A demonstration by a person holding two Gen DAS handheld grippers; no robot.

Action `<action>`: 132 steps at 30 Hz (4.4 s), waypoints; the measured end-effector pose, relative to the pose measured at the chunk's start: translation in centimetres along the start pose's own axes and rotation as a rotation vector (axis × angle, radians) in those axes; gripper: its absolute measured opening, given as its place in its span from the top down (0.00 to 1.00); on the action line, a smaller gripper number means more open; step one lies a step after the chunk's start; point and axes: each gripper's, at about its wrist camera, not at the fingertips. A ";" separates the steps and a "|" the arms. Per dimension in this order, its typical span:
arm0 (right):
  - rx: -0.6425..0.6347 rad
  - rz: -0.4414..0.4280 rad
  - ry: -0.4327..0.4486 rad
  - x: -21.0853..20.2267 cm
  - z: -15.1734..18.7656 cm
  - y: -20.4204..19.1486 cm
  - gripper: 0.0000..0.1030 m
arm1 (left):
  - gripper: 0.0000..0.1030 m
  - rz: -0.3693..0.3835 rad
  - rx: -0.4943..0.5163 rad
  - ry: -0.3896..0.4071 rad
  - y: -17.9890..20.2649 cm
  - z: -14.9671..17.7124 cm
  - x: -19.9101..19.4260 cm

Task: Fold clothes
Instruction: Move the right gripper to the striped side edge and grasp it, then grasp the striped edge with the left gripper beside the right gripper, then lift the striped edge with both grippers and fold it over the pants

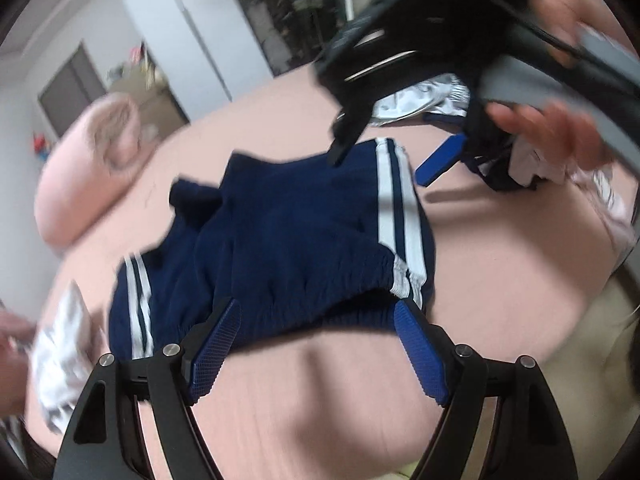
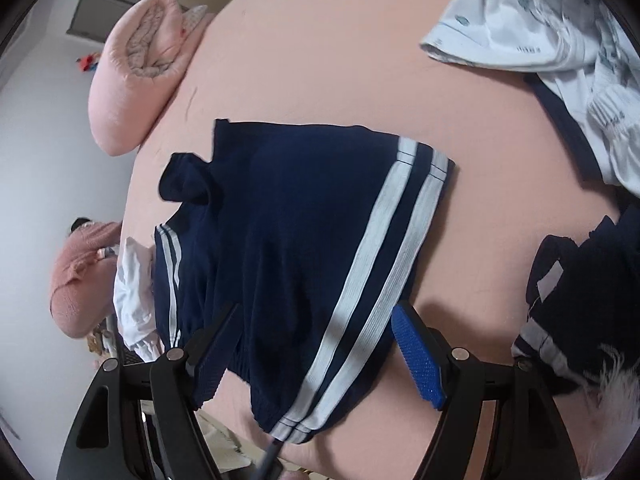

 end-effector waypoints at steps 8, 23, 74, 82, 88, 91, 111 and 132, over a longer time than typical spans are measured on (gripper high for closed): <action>0.114 0.014 -0.066 -0.4 -1.9 1.8 0.26 | 0.23 0.008 0.184 0.101 2.1 -1.4 -1.3; 0.193 -0.096 -0.041 1.4 -3.4 4.7 0.26 | 0.23 0.017 0.399 0.054 5.7 -2.6 1.5; 0.299 -0.307 -0.016 3.7 -5.5 7.2 0.57 | 0.00 -0.016 0.276 0.002 1.8 -3.6 7.4; 0.367 -0.308 -0.035 4.5 -4.9 9.3 0.98 | 0.00 -0.159 0.421 0.066 4.6 -3.2 6.3; 0.354 -0.325 -0.036 4.5 -4.9 9.3 0.98 | 0.00 -0.241 0.536 0.074 6.3 -3.4 6.0; 0.351 -0.334 -0.039 4.4 -4.8 9.5 0.98 | 0.06 -0.217 0.532 0.028 6.3 -3.8 6.2; 0.310 -0.352 -0.019 4.5 -4.7 9.2 0.93 | 0.96 -0.072 0.534 0.086 8.2 -0.7 5.4; 0.063 0.127 -0.150 2.8 -7.8 2.0 0.93 | 0.94 0.230 0.303 -0.040 3.5 -3.8 6.0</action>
Point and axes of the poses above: each gripper's, at about its wrist camera, not at the fingertips, and x roughly the way its jaws point, y to its right, z to its underside, and after that the axes turned 1 degree about z, right-handed
